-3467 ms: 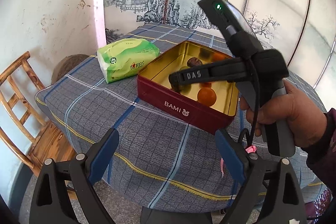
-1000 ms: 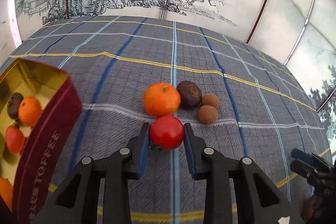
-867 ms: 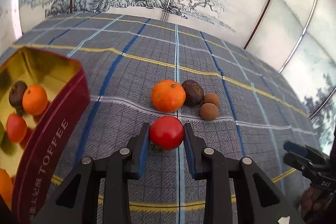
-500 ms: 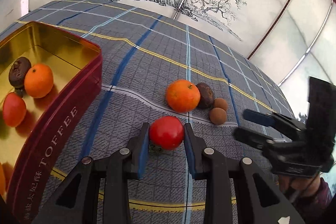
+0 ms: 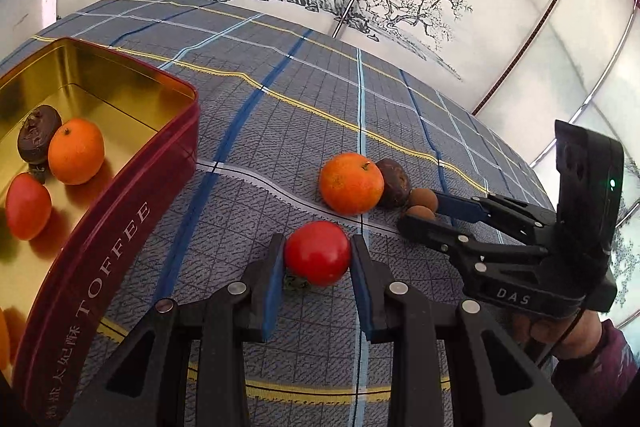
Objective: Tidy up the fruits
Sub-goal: 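Lift the red fruit with the left tool while the right tool grasps two small brown balls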
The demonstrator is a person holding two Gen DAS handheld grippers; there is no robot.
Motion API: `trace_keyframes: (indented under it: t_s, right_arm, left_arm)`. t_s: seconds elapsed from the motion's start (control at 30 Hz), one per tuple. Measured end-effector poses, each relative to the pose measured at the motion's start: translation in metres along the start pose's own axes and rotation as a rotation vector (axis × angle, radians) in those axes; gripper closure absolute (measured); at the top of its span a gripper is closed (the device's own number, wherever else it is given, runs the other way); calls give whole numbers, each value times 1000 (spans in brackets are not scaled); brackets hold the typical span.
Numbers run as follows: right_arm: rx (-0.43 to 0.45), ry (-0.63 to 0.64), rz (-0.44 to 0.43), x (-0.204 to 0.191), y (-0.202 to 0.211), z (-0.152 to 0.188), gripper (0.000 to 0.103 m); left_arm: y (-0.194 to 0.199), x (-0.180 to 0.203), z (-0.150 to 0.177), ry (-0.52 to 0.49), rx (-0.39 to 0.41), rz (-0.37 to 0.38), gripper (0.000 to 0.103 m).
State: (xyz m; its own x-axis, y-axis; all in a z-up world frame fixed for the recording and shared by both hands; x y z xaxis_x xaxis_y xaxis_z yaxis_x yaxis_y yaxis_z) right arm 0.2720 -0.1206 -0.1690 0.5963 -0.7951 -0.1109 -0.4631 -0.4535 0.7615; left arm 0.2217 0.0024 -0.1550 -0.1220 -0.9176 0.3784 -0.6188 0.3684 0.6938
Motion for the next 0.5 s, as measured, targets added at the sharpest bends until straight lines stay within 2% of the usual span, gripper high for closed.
trace_keyframes:
  t_s: [0.2,0.37,0.5]
  right_arm:
    - [16,-72,63,3,31,24,56]
    - [55,-218,179,24,78,65,56]
    - [57,-356,225,50,89,95,56]
  left_arm:
    - [0,-1,0,3,2,-1,75]
    - [0,-2,0,-11,0,-17,75]
    - [2,-3,0,-14,7,-45,75]
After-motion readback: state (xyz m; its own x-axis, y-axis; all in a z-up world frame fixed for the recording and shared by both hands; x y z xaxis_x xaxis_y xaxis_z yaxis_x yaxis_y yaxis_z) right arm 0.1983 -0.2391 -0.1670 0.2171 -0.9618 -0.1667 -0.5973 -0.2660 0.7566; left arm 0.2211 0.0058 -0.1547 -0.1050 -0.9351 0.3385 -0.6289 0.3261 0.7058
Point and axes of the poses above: each gripper's, at about its wrist camera, not at the fingertips, and y roughly against the way its jaws point, x to its right, z to its underside, the point moved 9 cm from there along -y, roughly the way its jaws point, and after that the axes turned 1 degree about -y, right-handed, at the moved point
